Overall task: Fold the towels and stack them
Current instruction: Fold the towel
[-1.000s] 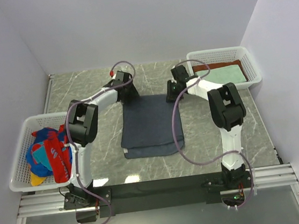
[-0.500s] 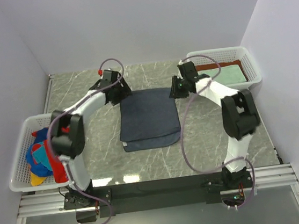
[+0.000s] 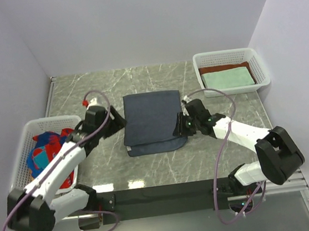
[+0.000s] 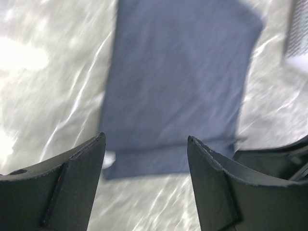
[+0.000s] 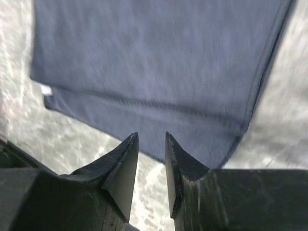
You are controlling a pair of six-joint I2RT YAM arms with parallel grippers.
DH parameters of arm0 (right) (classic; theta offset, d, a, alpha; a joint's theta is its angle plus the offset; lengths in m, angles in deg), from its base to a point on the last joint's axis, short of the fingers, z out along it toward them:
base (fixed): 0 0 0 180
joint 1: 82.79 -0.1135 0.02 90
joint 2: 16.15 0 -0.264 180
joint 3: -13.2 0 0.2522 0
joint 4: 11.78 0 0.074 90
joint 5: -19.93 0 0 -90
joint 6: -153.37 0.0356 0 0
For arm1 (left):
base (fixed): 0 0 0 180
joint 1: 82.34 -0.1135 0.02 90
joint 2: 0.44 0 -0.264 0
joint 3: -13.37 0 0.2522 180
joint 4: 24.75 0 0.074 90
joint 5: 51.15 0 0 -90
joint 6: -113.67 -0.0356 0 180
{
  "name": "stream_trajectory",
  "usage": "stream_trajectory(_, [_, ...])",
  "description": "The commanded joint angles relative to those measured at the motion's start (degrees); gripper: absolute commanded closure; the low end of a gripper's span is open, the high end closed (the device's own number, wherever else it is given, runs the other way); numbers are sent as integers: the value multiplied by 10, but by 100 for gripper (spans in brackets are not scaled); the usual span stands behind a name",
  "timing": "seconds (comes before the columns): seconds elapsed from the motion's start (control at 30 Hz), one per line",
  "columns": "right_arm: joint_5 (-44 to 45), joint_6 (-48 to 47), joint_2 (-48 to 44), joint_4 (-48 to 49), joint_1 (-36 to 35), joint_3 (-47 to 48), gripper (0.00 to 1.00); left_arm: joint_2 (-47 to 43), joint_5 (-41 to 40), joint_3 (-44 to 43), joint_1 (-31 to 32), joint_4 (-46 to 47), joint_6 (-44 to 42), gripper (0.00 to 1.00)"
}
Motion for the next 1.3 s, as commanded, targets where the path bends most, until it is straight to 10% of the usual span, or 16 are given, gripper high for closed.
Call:
stream_trajectory(0.0, [17,47,-35,61,-5,-50,64,-91,-9,54,6,-32,23,26])
stream_trajectory(0.5, [10,147,-69,149,29,-221,69,-135,26,152,6,-8,69,31])
stream_trajectory(1.27, [-11,160,-82,182,53,-254,69,112,20,135,13,111,112,57])
